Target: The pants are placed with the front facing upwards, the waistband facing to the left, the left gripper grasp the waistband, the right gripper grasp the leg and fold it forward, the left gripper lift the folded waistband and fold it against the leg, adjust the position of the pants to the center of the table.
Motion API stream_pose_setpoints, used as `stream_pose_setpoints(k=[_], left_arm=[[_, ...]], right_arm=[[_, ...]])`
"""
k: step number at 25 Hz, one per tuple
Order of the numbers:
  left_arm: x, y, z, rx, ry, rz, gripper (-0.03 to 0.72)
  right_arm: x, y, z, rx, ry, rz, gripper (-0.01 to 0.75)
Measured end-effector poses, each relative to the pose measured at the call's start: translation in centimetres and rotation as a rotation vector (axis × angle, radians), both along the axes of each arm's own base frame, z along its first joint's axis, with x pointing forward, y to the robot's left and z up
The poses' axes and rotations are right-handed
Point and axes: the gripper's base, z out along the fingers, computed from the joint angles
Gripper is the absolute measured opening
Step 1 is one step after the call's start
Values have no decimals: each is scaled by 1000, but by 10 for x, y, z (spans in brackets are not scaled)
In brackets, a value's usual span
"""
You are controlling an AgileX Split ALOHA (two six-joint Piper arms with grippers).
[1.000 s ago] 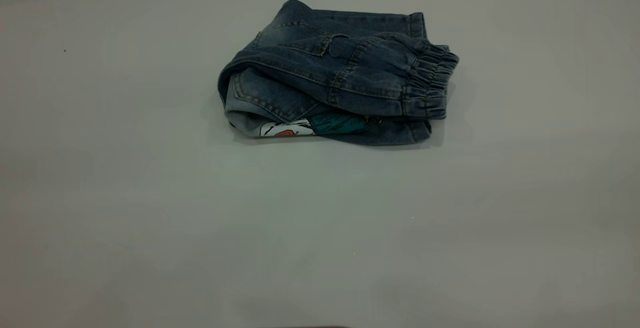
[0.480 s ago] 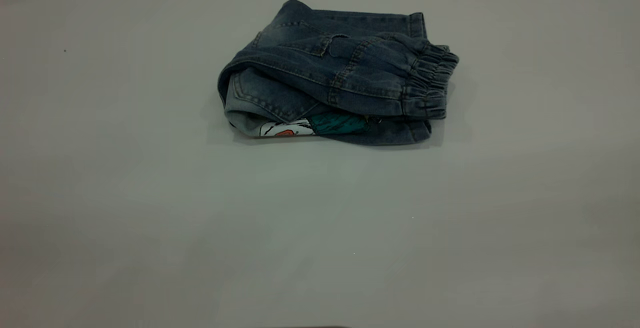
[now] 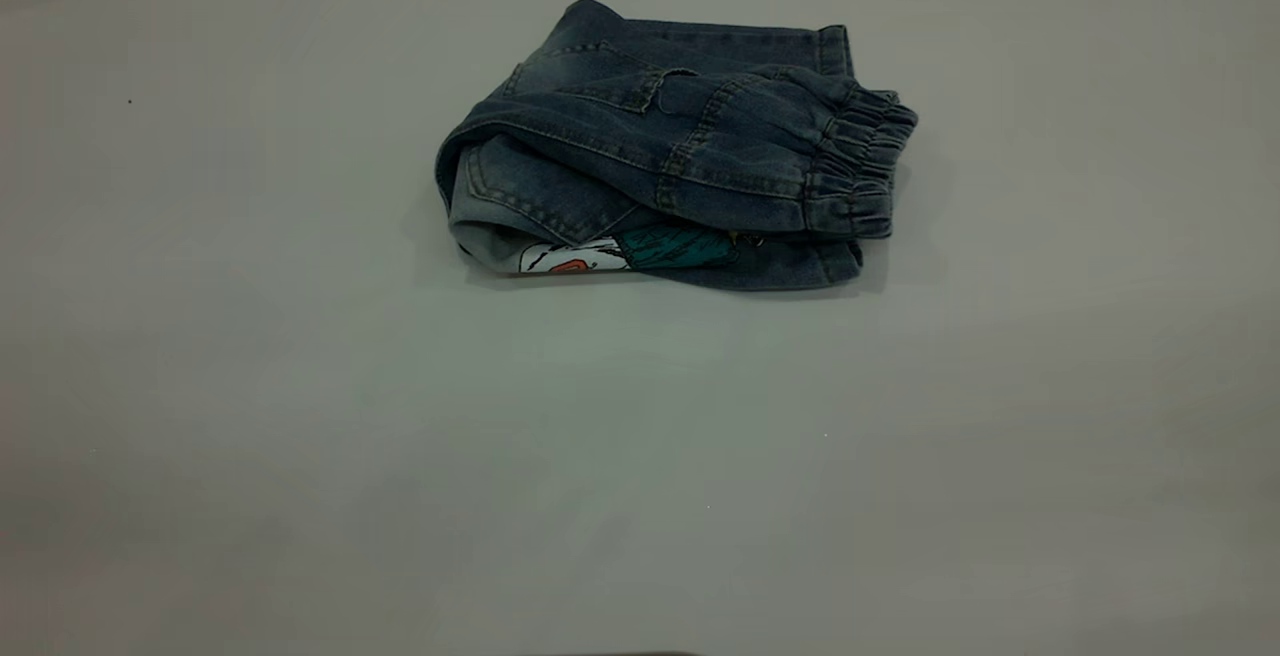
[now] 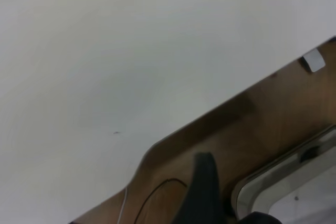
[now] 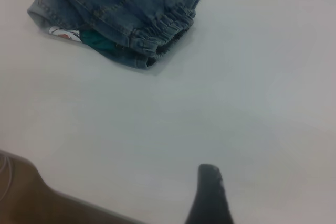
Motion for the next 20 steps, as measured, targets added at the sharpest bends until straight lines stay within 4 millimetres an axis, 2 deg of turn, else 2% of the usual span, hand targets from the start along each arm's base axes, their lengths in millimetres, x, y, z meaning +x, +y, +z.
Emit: stream_pose_setpoints(k=[5, 14, 18, 20], left_arm=[[-2, -5, 1, -16, -1, -67, 571], [-2, -5, 0, -8, -4, -80, 571], [-2, -5, 0, -10, -5, -71, 571], [-2, -2, 0, -17, -13, -3, 571]], right_arm=[[0, 0, 0, 0, 0, 1, 456], [0, 0, 0, 0, 0, 2, 456], [0, 0, 0, 0, 0, 2, 456], [0, 0, 0, 0, 0, 2, 456]])
